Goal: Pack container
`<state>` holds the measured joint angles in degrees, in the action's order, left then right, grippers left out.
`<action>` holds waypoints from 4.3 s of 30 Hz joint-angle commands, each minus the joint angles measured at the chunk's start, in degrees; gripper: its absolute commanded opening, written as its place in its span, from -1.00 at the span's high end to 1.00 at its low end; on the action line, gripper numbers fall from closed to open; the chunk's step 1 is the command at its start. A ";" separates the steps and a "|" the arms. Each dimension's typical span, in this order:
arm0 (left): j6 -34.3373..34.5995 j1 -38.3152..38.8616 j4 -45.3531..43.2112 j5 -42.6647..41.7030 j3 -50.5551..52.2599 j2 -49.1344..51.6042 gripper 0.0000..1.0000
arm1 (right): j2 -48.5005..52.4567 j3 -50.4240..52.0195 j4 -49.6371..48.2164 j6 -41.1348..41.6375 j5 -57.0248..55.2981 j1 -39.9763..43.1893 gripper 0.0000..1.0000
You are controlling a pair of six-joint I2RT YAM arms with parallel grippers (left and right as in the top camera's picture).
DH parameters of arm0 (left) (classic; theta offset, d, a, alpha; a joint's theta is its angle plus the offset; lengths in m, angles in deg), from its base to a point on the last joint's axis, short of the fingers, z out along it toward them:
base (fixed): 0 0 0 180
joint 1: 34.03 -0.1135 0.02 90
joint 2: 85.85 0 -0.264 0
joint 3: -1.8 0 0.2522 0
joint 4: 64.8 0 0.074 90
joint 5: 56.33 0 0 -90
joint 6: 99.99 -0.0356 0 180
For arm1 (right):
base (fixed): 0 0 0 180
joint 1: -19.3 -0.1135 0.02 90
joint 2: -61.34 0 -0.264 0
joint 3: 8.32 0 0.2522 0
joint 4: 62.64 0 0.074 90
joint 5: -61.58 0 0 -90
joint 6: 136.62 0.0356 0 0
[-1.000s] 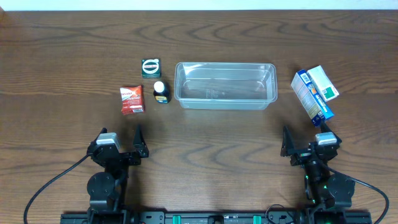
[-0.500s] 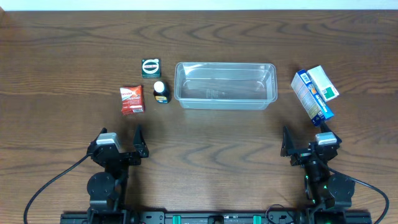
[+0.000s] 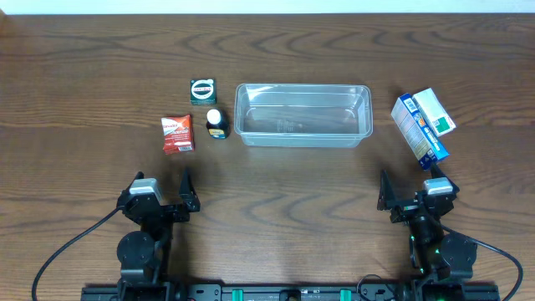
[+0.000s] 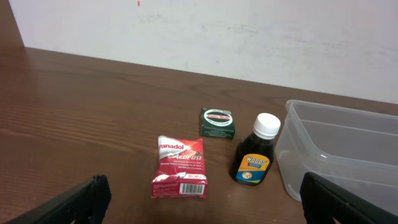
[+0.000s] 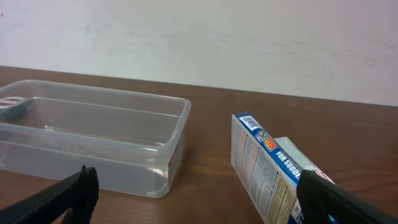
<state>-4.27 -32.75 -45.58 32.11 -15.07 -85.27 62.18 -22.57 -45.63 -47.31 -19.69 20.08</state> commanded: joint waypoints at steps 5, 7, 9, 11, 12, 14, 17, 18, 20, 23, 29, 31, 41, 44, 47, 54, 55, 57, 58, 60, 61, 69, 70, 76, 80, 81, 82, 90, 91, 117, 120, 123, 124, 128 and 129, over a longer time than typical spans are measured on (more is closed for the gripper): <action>-0.76 -0.24 0.63 -0.83 1.84 -0.35 -0.96 | -0.35 0.17 0.24 -0.68 -0.61 -1.27 -0.98; -0.76 -0.24 0.63 -0.83 1.84 -0.35 -0.96 | -0.35 0.17 0.24 -0.66 -0.61 -1.27 -0.99; -0.76 -0.24 0.63 -0.83 1.84 -0.35 -0.96 | -0.35 0.17 0.24 -0.68 -0.61 -1.27 -0.98; -0.76 -0.24 0.63 -0.83 1.84 -0.35 -0.96 | -0.35 0.17 0.22 -0.68 -0.63 -1.27 -0.98; -0.76 -0.24 0.63 -0.83 1.84 -0.35 -0.96 | -0.35 0.17 0.24 -0.68 -0.63 -1.27 -0.98; -0.76 -0.24 0.63 -0.83 1.84 -0.35 -0.96 | -0.35 0.17 0.24 -0.68 -0.61 -1.27 -0.99; -0.76 -0.24 0.63 -0.83 1.84 -0.35 -0.96 | -0.35 0.17 0.24 -0.66 -0.61 -1.27 -0.99; -0.76 -0.24 0.63 -0.83 1.84 -0.35 -0.96 | -0.35 0.17 0.24 -0.66 -0.61 -1.27 -0.98; -0.76 -0.24 0.63 -0.83 1.84 -0.35 -0.96 | -0.35 0.17 0.24 -0.66 -0.61 -1.27 -0.98; -0.76 -0.24 0.63 -0.83 1.84 -0.35 -0.96 | -0.35 0.17 0.24 -0.68 -0.61 -1.27 -0.99; -0.76 -0.24 0.63 -0.83 1.84 -0.35 -0.96 | -0.35 0.17 0.24 -0.68 -0.61 -1.27 -0.99; -0.76 -0.24 0.63 -0.83 1.84 -0.35 -0.96 | -0.35 0.17 0.24 -0.68 -0.61 -1.27 -0.99; -0.76 -0.24 0.63 -0.83 1.84 -0.35 -0.96 | -0.35 0.17 0.24 -0.68 -0.61 -1.27 -0.99; -0.76 -0.24 0.63 -0.83 1.84 -0.35 -0.96 | -0.35 0.17 0.24 -0.68 -0.61 -1.27 -0.98; -0.76 -0.24 0.63 -0.83 1.84 -0.35 -0.96 | -0.35 0.17 0.24 -0.68 -0.61 -1.27 -0.98; -0.76 -0.24 0.63 -0.83 1.84 -0.35 -0.96 | -0.35 0.17 0.24 -0.66 -0.61 -1.27 -0.99; -0.76 -0.24 0.63 -0.83 1.84 -0.35 -0.96 | -0.35 0.17 0.24 -0.66 -0.63 -1.27 -0.99; -0.76 -0.24 0.63 -0.83 1.84 -0.35 -0.96 | -0.35 0.17 0.24 -0.68 -0.61 -1.27 -0.98; -0.76 -0.24 0.63 -0.83 1.84 -0.35 -0.96 | -0.35 0.17 0.24 -0.68 -0.61 -1.27 -0.98; -0.76 -0.24 0.63 -0.83 1.84 -0.35 -0.96 | -0.35 0.17 0.24 -0.66 -0.63 -1.27 -0.99; -0.76 -0.24 0.63 -0.83 1.84 -0.35 -0.96 | -0.35 0.17 0.24 -0.66 -0.61 -1.27 -0.99; -0.76 -0.24 0.63 -0.83 1.84 -0.35 -0.96 | -0.35 0.17 0.24 -0.68 -0.61 -1.27 -0.98; -0.76 -0.24 0.63 -0.83 1.84 -0.35 -0.96 | -0.35 0.17 0.24 -0.66 -0.61 -1.27 -0.98; -0.76 -0.24 0.63 -0.83 1.84 -0.35 -0.96 | -0.35 0.17 0.24 -0.66 -0.61 -1.27 -0.98; -0.76 -0.24 0.63 -0.83 1.84 -0.35 -0.96 | -0.35 0.17 0.24 -0.68 -0.61 -1.27 -0.98; -0.76 -0.24 0.63 -0.83 1.84 -0.35 -0.96 | -0.35 0.17 0.24 -0.66 -0.61 -1.27 -0.99; -0.76 -0.24 0.63 -0.83 1.84 -0.35 -0.96 | -0.35 0.17 0.24 -0.68 -0.61 -1.27 -0.99; -0.76 -0.24 0.63 -0.83 1.84 -0.35 -0.96 | -0.35 0.17 0.24 -0.66 -0.59 -1.27 -0.98; -0.76 -0.24 0.63 -0.83 1.84 -0.35 -0.96 | -0.35 0.17 0.22 -0.66 -0.35 -1.27 -0.98; -0.76 -0.24 0.63 -0.83 1.84 -0.35 -0.96 | 25.42 -25.35 7.82 5.88 9.11 -1.11 -0.99; -0.76 -0.24 0.63 -0.83 1.84 -0.35 -0.96 | 37.18 -37.59 15.76 5.20 8.83 -1.11 -0.99; -0.76 -0.24 0.63 -0.83 1.84 -0.35 -0.96 | 48.94 -51.32 26.43 1.57 8.66 -1.09 -0.99; -0.76 -0.24 0.63 -0.83 1.84 -0.35 -0.96 | 51.93 -55.21 29.46 0.15 8.66 -1.11 -0.99; -0.76 -0.24 0.63 -0.83 1.84 -0.35 -0.96 | 62.66 -68.50 39.65 -6.84 7.85 -1.09 -0.98; -0.76 -0.24 0.63 -0.83 1.84 -0.35 -0.96 | 64.63 -70.58 40.89 -8.35 6.47 -1.05 -0.99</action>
<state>-4.27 -32.75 -45.58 32.11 -15.07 -85.27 122.75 -87.14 -7.05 -48.82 -11.62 20.08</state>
